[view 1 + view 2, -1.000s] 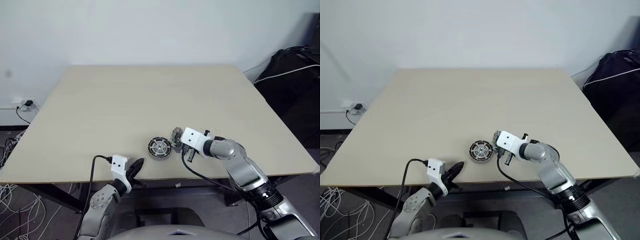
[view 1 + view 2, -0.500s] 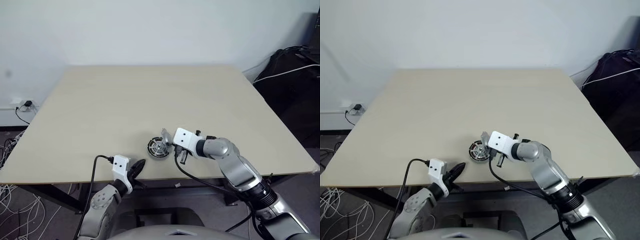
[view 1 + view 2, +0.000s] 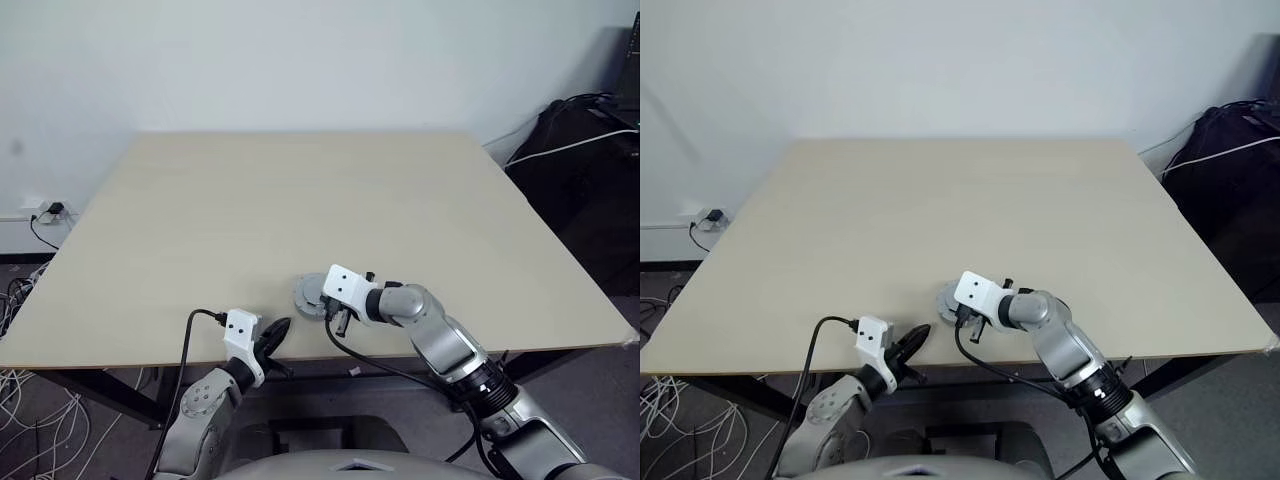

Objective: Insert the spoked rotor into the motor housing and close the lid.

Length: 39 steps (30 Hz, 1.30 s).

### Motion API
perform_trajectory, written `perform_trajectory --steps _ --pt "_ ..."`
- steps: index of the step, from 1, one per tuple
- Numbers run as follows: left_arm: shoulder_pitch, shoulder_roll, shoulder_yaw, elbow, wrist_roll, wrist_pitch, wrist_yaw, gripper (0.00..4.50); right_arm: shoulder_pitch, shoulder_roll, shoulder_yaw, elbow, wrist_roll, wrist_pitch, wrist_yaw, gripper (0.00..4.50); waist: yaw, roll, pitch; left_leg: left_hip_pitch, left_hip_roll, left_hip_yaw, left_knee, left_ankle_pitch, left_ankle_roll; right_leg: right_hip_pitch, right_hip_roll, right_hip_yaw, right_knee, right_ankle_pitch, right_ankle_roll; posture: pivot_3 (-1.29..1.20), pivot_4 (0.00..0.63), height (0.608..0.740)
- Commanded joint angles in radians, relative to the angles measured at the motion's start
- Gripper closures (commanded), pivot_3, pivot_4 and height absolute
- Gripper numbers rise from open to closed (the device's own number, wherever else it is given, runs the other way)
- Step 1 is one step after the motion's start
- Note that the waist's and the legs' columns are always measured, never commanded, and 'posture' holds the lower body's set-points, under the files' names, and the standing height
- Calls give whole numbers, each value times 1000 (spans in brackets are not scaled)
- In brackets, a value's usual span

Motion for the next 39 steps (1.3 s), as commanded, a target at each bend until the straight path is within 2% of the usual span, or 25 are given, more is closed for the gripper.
perform_trajectory --steps 1,3,6,9,21,29,39 --pt "-11 -5 0 -42 -6 -9 2 4500 12 12 4 21 14 2 -2 4444 -1 -1 -1 1 0 0 0 0 0 0 0 0 0 0 0 0 0 740" --pt "-9 -5 -1 -42 -6 -11 2 4500 23 22 -20 0 38 -13 -8 4444 -1 -1 -1 1 0 0 0 0 0 0 0 0 0 0 0 0 0 740" --pt "-8 -6 -2 -44 -6 -13 3 4500 46 80 -121 -58 138 -57 -29 4444 0 -2 -1 0 0 0 0 0 0 0 0 0 0 0 0 0 0 740" --pt "-7 -5 -3 -45 -7 -11 3 4500 56 87 -148 -87 164 -68 -39 3879 0 0 0 -2 0 0 0 0 0 -2 0 0 0 0 0 0 0 740" --pt "-13 2 -8 -56 -8 7 -1 4500 47 109 -152 -19 210 -90 -60 49 0 0 0 -2 0 0 0 0 0 -1 0 0 0 0 0 0 0 740" --pt "-11 1 -2 -54 -10 5 0 4500 -2 107 -113 115 189 -122 -35 20 -2 0 0 -2 0 0 0 0 0 -1 0 0 0 0 0 0 0 740" --pt "-14 -1 3 -45 -8 -3 2 4500 -68 120 -161 258 206 -188 -47 20 -4 0 0 -2 0 0 0 0 0 -1 0 0 0 0 0 0 0 740"
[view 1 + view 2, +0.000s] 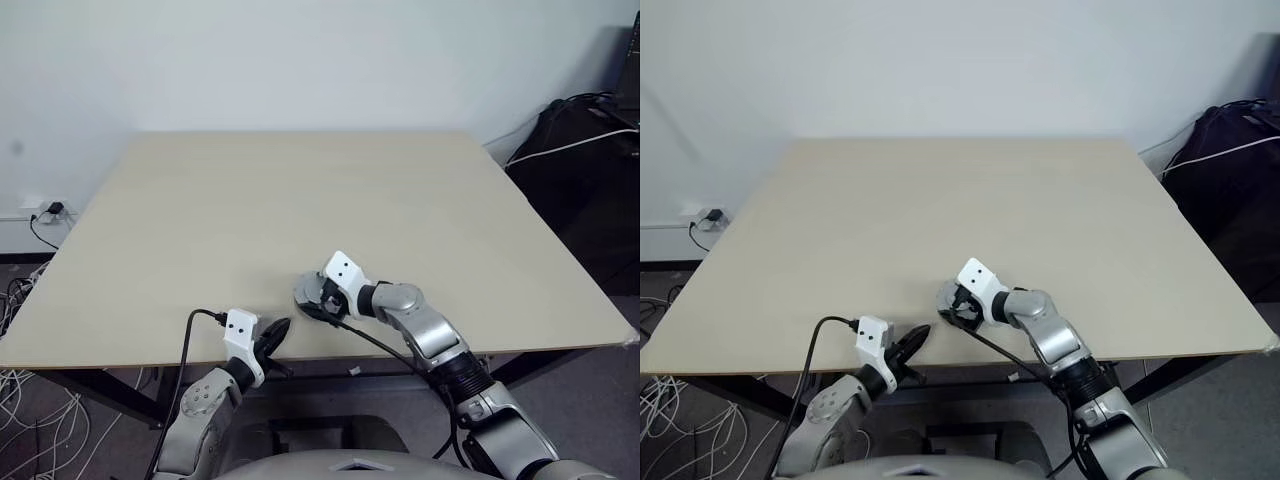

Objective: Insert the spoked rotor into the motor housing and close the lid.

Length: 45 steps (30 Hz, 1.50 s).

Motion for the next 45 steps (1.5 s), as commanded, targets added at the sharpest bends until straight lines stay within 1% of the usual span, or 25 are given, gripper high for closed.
perform_trajectory --steps 1,14,17,19,20,28,35,45 --pt "-12 -3 3 -40 -6 -18 -2 4500 -33 3 -40 15 14 -36 -2 20 0 0 0 0 0 0 0 0 0 0 0 0 0 0 0 0 0 740" --pt "-9 -1 0 -43 -2 -20 -3 4500 -28 -6 -43 73 3 -63 10 20 -4 0 0 0 0 0 0 0 0 0 0 0 0 0 0 0 0 740" --pt "-9 0 0 -41 -2 -21 -4 4500 -26 -3 -39 75 2 -65 10 640 -4 0 0 0 0 0 0 0 0 0 0 0 0 0 0 0 0 740" --pt "-9 0 0 -39 -2 -22 -5 4500 -26 1 -37 75 1 -63 11 1212 -2 0 0 0 0 0 0 0 0 0 0 0 0 0 0 0 0 740" --pt "-9 0 0 -38 -2 -23 -6 4500 -26 2 -37 75 1 -63 12 1282 -2 0 0 0 0 0 0 0 0 0 0 0 0 0 0 0 0 740" --pt "-8 -1 0 -31 -1 -29 -6 4500 -28 0 -29 76 -1 -63 25 1282 -3 0 0 0 0 0 0 0 0 0 0 0 0 0 0 0 0 740" --pt "-10 -2 1 -28 -3 -33 -5 4500 -37 -20 -23 69 10 -40 84 1282 -2 0 0 0 0 0 0 0 0 0 0 0 0 0 0 0 0 740" --pt "-12 -5 5 -19 -4 -41 -4 4500 -45 -32 0 72 -15 -15 97 1282 2 1 0 0 0 0 0 0 0 0 0 0 0 0 0 0 0 740"
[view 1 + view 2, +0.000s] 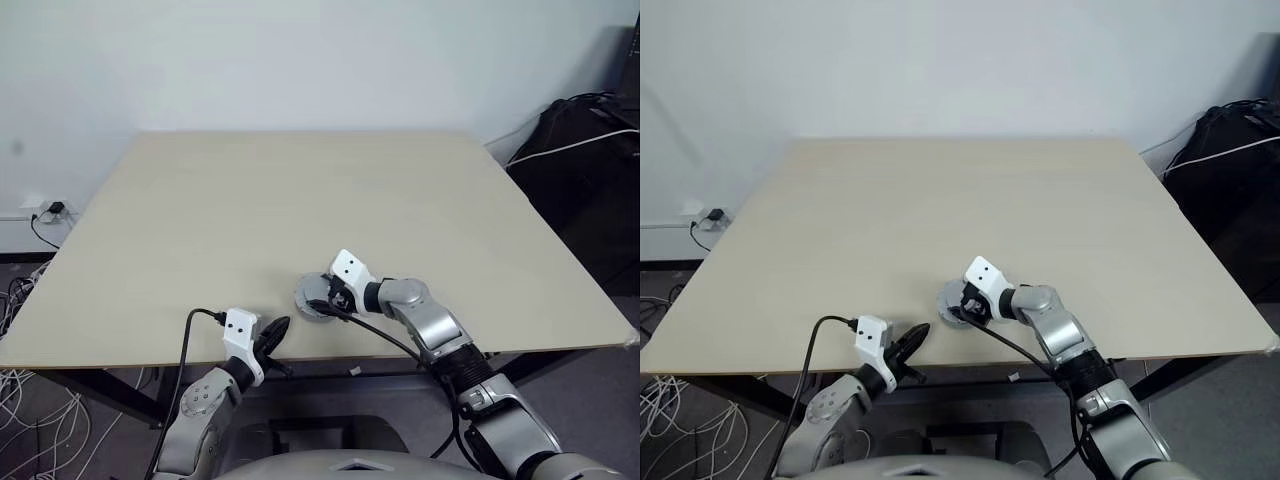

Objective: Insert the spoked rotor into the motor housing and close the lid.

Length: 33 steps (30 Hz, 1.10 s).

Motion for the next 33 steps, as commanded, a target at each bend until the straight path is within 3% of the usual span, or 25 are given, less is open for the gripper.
perform_trajectory --steps 1,19,33 --pt "-12 -5 5 -20 -5 -24 -4 4500 -10 -9 10 -12 -5 15 19 1282 0 0 0 0 0 0 0 0 0 0 0 0 0 0 0 0 0 740" --pt "-9 -5 7 -16 -6 -30 -5 4500 -32 -10 -39 -10 55 31 59 1282 -1 0 0 0 0 0 0 0 0 0 0 0 0 0 0 0 0 740" --pt "-11 -7 6 -22 -7 -25 -1 4500 -23 -11 1 -4 -14 29 2 1282 0 0 0 1 0 0 0 0 0 0 0 0 0 0 0 0 0 740"
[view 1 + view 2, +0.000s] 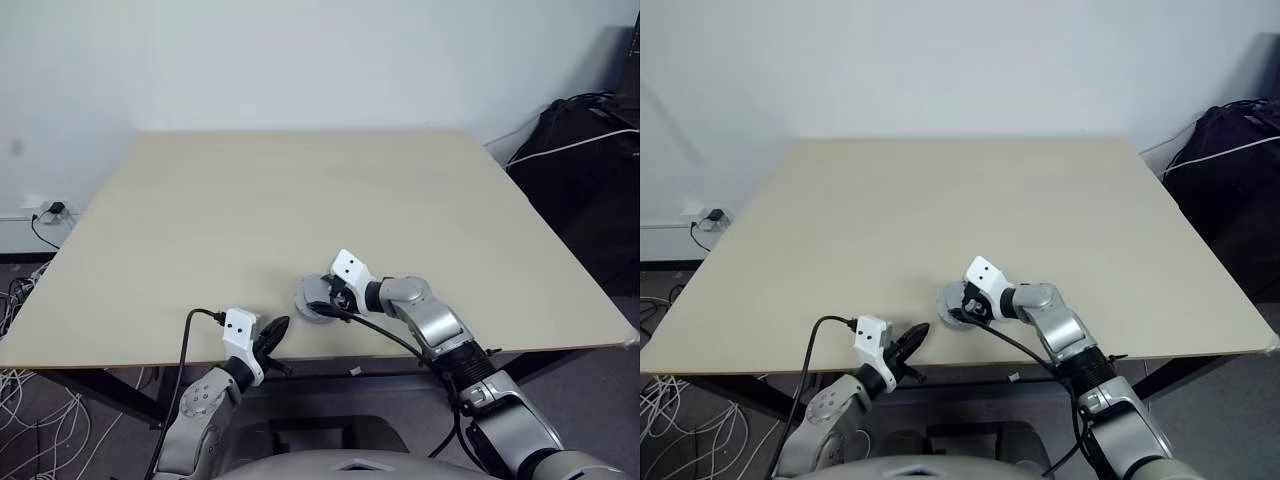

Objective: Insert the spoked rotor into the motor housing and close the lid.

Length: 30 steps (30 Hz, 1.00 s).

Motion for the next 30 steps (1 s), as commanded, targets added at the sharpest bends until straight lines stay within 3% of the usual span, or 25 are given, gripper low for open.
perform_trajectory --steps 1,30 --pt "-11 -5 4 -26 -6 -17 -2 4500 -11 -1 -1 -7 -23 13 -29 1282 0 0 0 0 0 0 0 0 0 0 0 0 0 0 0 0 0 740" --pt "-31 13 2 -19 36 -58 5 4500 -23 -15 60 -13 -56 90 -3 1282 -4 1 -1 1 0 0 0 0 0 1 0 0 0 0 0 0 0 740"
